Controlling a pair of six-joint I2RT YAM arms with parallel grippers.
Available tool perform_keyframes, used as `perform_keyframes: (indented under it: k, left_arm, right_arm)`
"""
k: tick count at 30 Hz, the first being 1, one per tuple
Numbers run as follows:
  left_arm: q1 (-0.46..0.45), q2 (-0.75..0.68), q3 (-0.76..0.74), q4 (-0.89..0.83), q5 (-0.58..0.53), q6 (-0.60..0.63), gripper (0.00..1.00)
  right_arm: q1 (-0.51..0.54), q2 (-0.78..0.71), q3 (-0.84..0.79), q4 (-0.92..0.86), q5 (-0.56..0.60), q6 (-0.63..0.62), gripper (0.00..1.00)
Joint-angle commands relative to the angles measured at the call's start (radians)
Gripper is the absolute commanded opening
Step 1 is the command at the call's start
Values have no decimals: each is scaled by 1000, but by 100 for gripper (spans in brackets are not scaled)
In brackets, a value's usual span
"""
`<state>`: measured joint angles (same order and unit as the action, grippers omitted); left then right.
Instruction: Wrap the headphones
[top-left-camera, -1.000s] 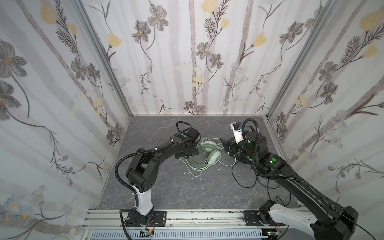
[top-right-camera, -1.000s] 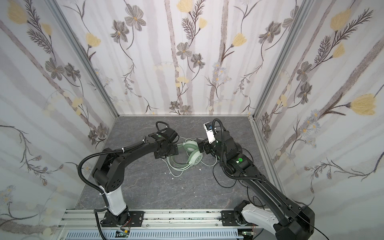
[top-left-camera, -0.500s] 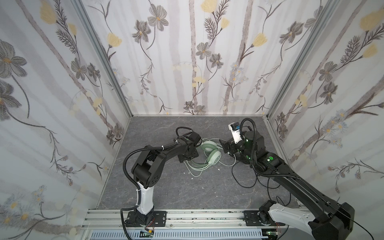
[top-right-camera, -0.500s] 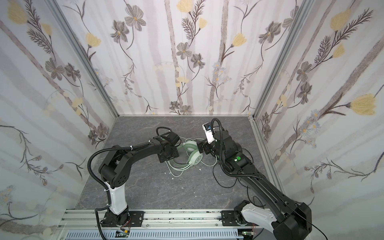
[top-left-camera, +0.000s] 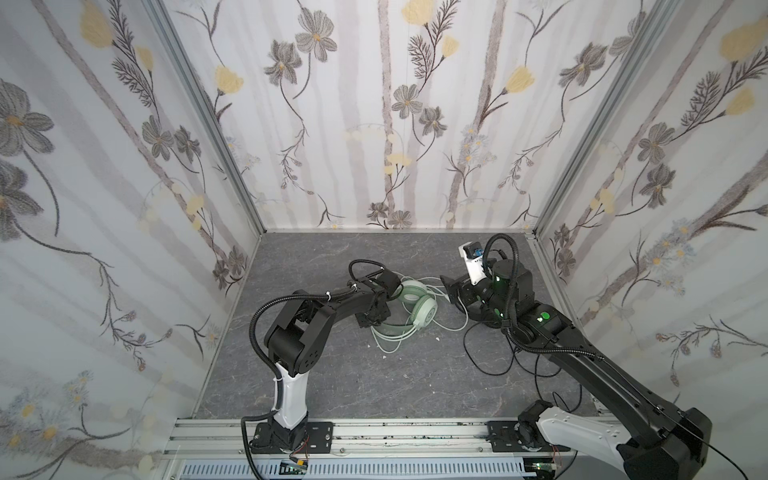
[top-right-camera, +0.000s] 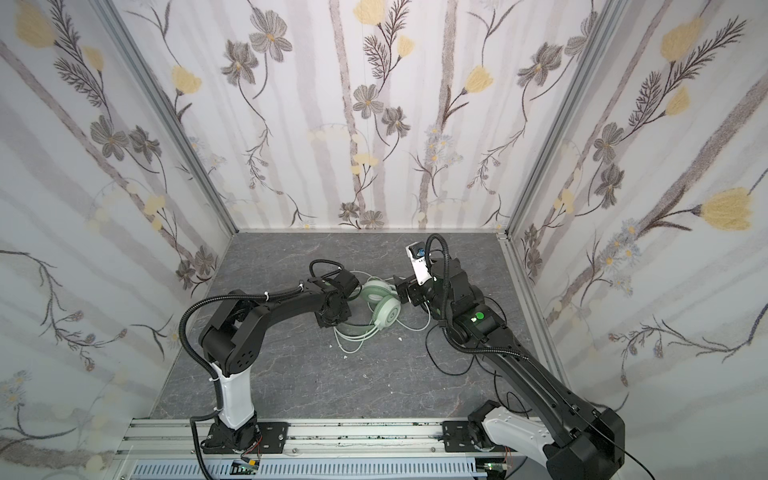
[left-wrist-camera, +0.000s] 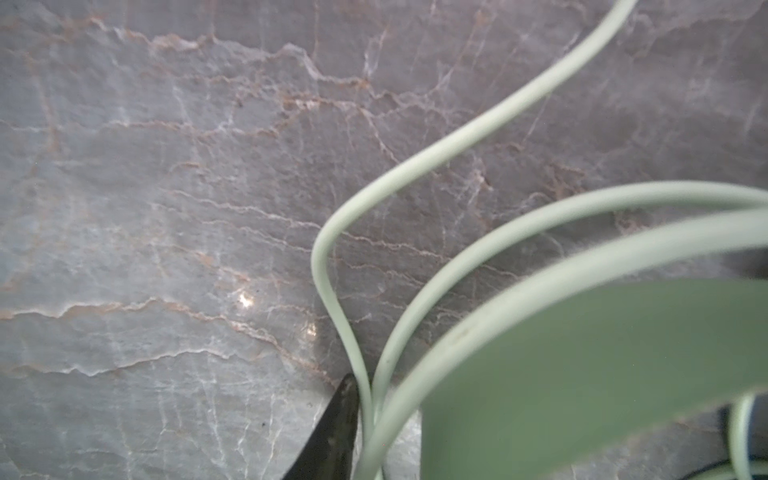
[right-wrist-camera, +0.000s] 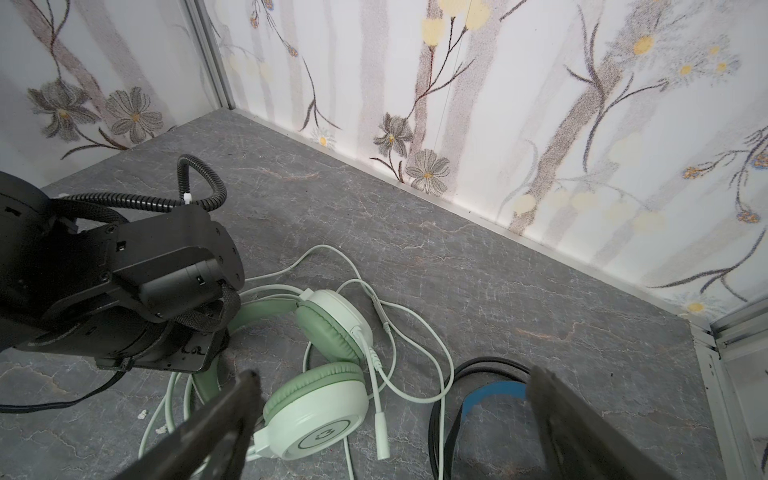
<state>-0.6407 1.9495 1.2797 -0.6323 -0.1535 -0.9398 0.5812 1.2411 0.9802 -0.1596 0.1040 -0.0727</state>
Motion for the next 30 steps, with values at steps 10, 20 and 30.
perform_keyframes:
  k: [10,20,30]
  left_arm:
    - [2,-26,37,-60,-30,359,3]
    - [1,-35,97,-62,191,786,0]
    - [2,74,203,-107,180,954,0]
  right_arm:
    - [0,12,23,29,-12,-7,100]
    - [-1,-8,18,30,-4,-8,100]
    - [-2,-26,-3,29,-4,-12,100]
